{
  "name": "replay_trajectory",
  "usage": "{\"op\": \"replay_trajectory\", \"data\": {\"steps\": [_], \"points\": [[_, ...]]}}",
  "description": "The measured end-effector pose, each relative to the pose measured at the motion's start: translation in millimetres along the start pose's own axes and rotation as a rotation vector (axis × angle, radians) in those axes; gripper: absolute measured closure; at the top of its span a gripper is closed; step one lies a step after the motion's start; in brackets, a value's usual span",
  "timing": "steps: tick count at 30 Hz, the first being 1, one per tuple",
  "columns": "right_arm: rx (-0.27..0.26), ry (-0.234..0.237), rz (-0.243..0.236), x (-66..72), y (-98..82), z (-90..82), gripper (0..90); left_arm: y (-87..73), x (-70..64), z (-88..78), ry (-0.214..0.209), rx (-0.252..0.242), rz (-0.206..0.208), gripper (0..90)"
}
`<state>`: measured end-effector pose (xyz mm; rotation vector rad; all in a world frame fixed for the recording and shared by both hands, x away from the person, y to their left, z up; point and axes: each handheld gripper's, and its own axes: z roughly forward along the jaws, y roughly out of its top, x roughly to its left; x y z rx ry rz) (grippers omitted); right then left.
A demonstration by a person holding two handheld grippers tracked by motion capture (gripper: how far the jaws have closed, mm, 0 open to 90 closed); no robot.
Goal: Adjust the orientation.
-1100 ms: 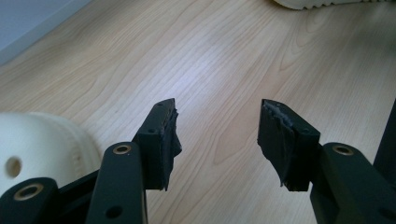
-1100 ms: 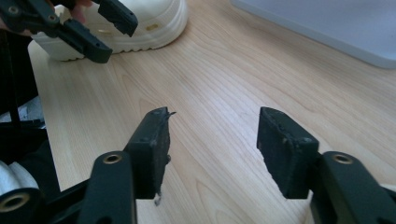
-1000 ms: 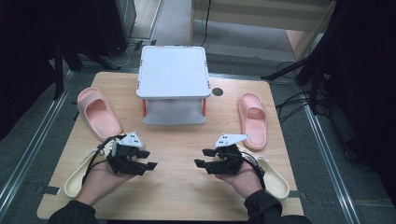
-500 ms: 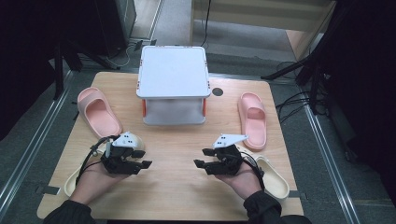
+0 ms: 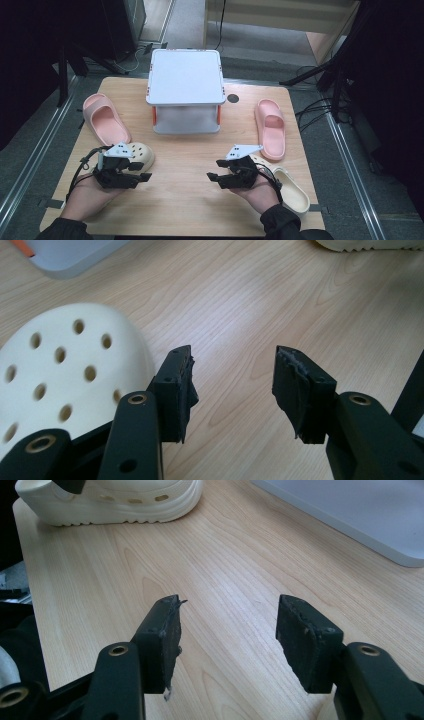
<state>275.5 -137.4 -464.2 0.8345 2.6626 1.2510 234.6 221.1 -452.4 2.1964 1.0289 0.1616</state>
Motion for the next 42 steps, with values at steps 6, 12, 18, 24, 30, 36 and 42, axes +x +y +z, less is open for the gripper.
{"op": "replay_trajectory", "data": {"steps": [6, 12, 18, 24, 30, 36, 42], "points": [[-0.001, 0.011, 0.015, -1.6, 1.0, 1.5, 45.2, -10.5, 6.4, -13.5, 0.03, 0.01, -0.026, 52.6], [0.006, 0.011, 0.014, -2.2, 1.3, 2.9, 45.2, -19.3, 7.0, -23.2, 0.044, 0.03, -0.035, 54.4], [0.012, 0.008, 0.008, -2.3, 1.0, 3.8, 45.2, -27.5, 8.0, -36.0, 0.03, 0.014, -0.076, 54.5], [0.018, 0.001, 0.013, -3.3, 0.6, 4.0, 45.1, -38.2, 8.9, -44.9, 0.053, 0.028, -0.094, 54.2], [0.027, -0.002, 0.002, -1.8, 0.4, 5.0, 45.0, -46.7, 21.7, -46.5, 0.105, 0.04, -0.16, 53.4], [0.028, -0.003, 0.002, -2.0, 0.2, 5.3, 44.8, -52.6, 31.7, -32.1, 0.108, 0.064, -0.201, 57.3], [0.037, -0.002, 0.002, -1.3, 0.0, 7.7, 44.8, -49.4, 39.4, -17.5, 0.074, 0.049, -0.194, 64.1]]}}
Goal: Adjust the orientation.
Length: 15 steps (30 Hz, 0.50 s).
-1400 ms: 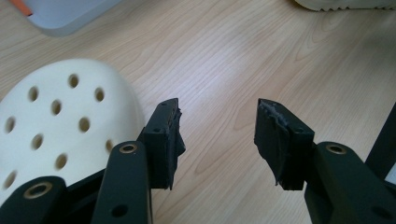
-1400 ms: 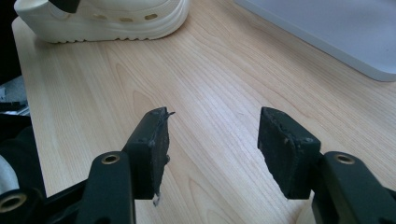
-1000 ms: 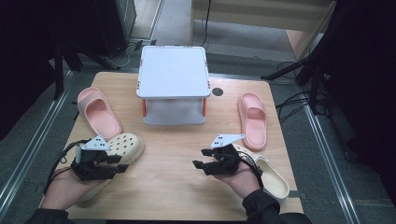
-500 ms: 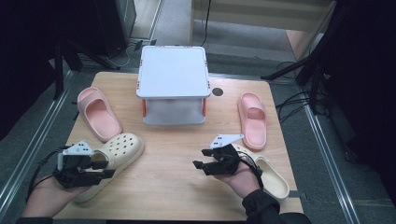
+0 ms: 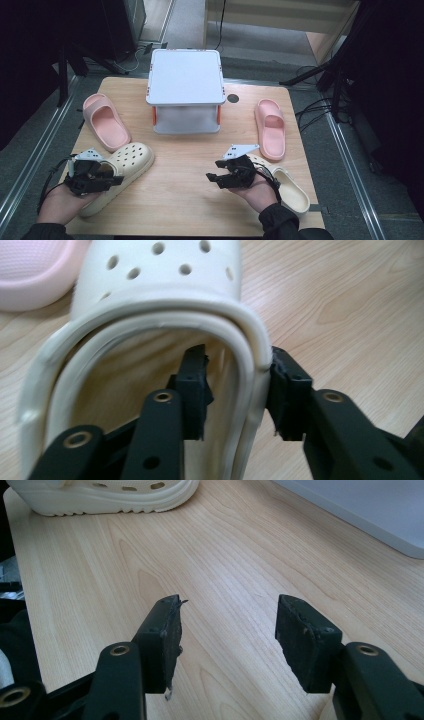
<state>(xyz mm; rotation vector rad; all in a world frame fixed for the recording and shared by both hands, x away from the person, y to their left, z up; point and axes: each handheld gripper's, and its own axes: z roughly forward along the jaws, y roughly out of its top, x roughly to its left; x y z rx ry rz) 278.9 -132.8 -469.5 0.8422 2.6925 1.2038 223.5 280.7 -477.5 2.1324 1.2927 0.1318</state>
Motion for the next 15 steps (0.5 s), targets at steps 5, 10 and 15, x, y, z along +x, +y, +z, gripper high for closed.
{"op": "replay_trajectory", "data": {"steps": [5, 10, 15], "points": [[0.005, -0.001, -0.004, 1.1, -0.4, 0.8, 44.8, 4.6, -1.2, 7.3, -0.015, 0.004, 0.018, 73.2], [0.011, -0.004, -0.003, 1.7, -1.7, 1.6, 44.2, 8.8, -0.2, 4.6, 0.006, -0.01, -0.012, 76.5], [0.008, -0.007, 0.003, 0.7, -2.2, 0.2, 44.5, 13.3, -1.6, -0.8, 0.034, -0.025, -0.017, 77.2]]}}
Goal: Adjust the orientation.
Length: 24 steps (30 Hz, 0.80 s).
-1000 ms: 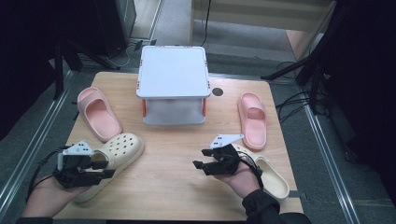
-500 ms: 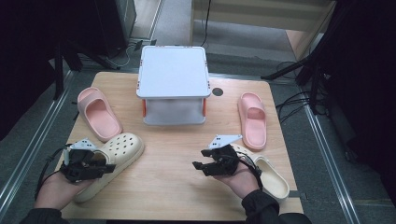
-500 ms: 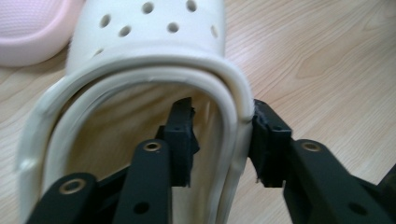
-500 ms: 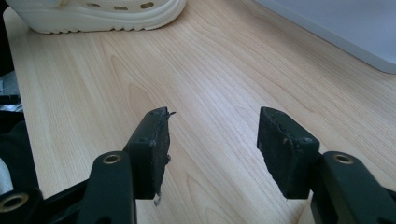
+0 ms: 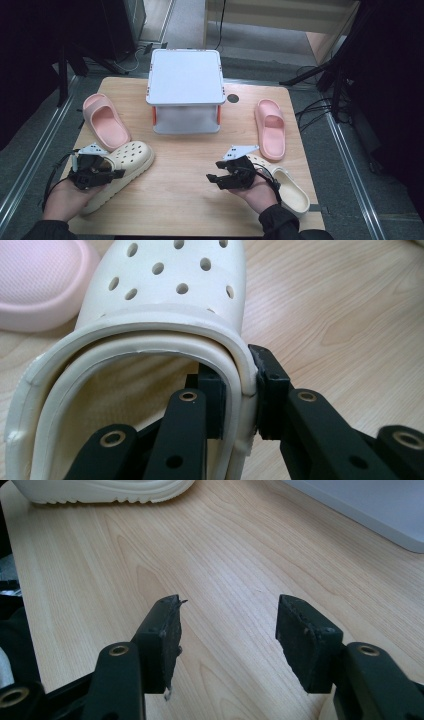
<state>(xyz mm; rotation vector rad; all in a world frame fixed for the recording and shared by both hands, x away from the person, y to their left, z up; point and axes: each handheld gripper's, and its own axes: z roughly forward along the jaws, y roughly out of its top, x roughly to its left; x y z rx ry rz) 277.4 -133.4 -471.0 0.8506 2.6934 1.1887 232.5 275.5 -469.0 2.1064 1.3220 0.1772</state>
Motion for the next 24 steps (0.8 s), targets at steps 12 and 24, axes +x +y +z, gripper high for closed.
{"op": "replay_trajectory", "data": {"steps": [12, 24], "points": [[-0.027, -0.003, -0.004, -0.4, 0.6, -3.0, 44.9, 36.8, -38.1, 9.5, -0.052, -0.024, 0.077, 77.2], [-0.053, -0.008, -0.002, -0.1, 0.1, -6.6, 45.6, 69.9, -82.8, 48.9, -0.097, 0.02, 0.155, 77.0]]}}
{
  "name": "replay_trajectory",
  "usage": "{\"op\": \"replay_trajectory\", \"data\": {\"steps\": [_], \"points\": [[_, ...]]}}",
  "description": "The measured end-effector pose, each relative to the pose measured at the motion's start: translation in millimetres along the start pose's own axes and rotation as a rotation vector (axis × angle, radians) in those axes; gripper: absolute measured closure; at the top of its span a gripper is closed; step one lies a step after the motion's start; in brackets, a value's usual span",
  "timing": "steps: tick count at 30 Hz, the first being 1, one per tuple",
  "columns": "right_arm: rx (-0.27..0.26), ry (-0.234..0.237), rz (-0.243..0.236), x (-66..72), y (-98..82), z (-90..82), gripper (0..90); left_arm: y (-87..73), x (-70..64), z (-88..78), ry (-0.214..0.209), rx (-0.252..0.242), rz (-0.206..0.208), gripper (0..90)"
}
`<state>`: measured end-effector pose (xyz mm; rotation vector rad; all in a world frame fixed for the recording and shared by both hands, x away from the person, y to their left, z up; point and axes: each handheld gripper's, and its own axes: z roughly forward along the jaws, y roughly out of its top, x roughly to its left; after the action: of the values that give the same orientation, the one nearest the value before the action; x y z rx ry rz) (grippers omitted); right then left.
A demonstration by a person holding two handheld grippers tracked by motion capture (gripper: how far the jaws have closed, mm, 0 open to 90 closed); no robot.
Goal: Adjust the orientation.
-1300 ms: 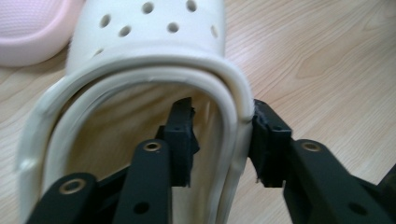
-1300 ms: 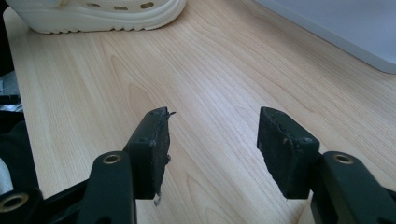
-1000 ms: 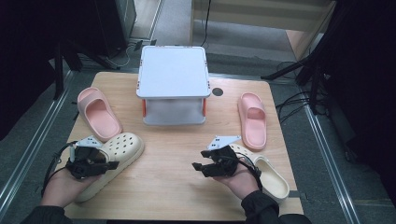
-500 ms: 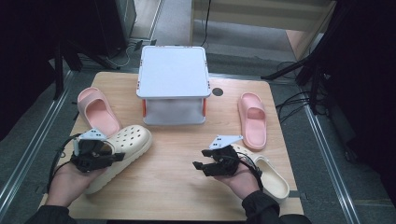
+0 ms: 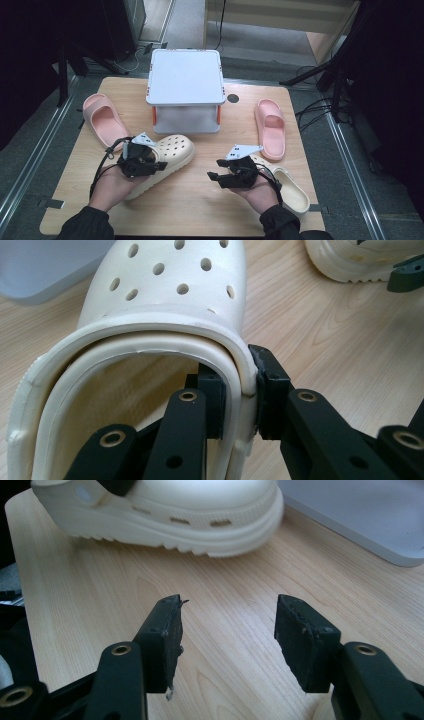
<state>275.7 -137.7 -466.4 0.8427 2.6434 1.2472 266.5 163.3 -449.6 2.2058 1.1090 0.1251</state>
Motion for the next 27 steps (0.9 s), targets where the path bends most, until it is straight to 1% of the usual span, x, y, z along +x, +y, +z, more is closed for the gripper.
{"op": "replay_trajectory", "data": {"steps": [3, 4, 5, 6, 8, 10, 11, 12, 13, 14, 16, 17, 19, 20, 21, 22, 23, 25, 26, 27], "points": [[-0.006, -0.002, -0.002, 0.5, -0.8, -0.8, 45.7, 6.1, -6.8, 12.2, -0.006, 0.007, 0.016, 76.9], [-0.007, -0.003, -0.003, 0.6, -1.2, -1.1, 45.8, 6.1, -6.8, 12.2, -0.006, 0.007, 0.016, 76.8], [-0.01, -0.006, -0.006, 0.4, -1.6, -1.1, 47.2, 8.2, -9.5, 20.5, -0.002, 0.012, 0.022, 76.8], [-0.009, -0.007, -0.003, 0.6, -2.1, -1.4, 47.5, 8.9, -10.1, 24.7, -0.008, 0.017, 0.021, 76.8], [-0.01, -0.016, 0.001, 1.6, -2.7, -1.2, 48.1, 9.7, -11.7, 31.7, -0.006, 0.029, 0.021, 76.5], [-0.016, -0.017, -0.001, 1.8, -3.0, 0.9, 48.4, 9.9, -12.2, 34.2, -0.012, 0.034, 0.023, 76.4], [-0.013, -0.022, 0.004, 2.4, -2.9, 2.4, 49.0, 10.0, -13.6, 36.8, -0.019, 0.036, 0.03, 76.4], [-0.018, -0.024, 0.002, 2.1, -2.8, 4.8, 49.5, 10.3, -15.5, 38.5, -0.01, 0.046, 0.053, 76.3], [-0.017, -0.025, 0.004, 1.8, -2.5, 6.6, 50.6, 10.2, -15.4, 39.1, -0.014, 0.048, 0.051, 76.1], [-0.017, -0.025, 0.004, 1.8, -2.5, 6.6, 50.6, 10.2, -15.4, 39.1, -0.014, 0.048, 0.051, 75.9], [-0.021, -0.026, 0.015, 0.1, -1.0, 14.0, 55.0, 9.1, -13.1, 38.4, -0.038, 0.052, 0.061, 75.2], [-0.016, -0.026, 0.023, 0.2, -0.7, 15.4, 56.4, 8.8, -13.0, 37.1, -0.044, 0.045, 0.063, 74.7], [-0.014, -0.025, 0.024, -0.3, -0.2, 18.7, 58.2, 9.0, -11.0, 32.0, -0.063, 0.04, 0.07, 71.1], [-0.01, -0.025, 0.025, -0.1, 0.3, 19.8, 59.1, 9.0, -11.0, 32.0, -0.063, 0.04, 0.07, 68.4], [-0.008, -0.031, 0.028, 0.1, 1.0, 20.9, 60.3, 8.9, -9.8, 29.1, -0.074, 0.033, 0.061, 66.4], [-0.006, -0.029, 0.029, -0.1, 2.0, 21.9, 60.9, 7.8, -7.6, 23.4, -0.084, 0.026, 0.064, 66.3], [-0.007, -0.025, 0.033, -0.3, 3.0, 22.8, 62.6, 7.4, -6.6, 21.2, -0.088, 0.026, 0.064, 66.2], [-0.003, -0.018, 0.038, -1.0, 4.9, 24.5, 67.0, 6.5, -5.0, 13.6, -0.087, 0.011, 0.062, 65.5], [-0.003, -0.018, 0.038, -1.0, 4.9, 24.5, 67.0, 6.5, -5.0, 13.6, -0.087, 0.011, 0.062, 64.8], [0.016, -0.009, 0.045, -1.1, 8.1, 27.0, 72.2, 5.3, -2.4, 4.7, -0.085, 0.006, 0.069, 64.7]]}}
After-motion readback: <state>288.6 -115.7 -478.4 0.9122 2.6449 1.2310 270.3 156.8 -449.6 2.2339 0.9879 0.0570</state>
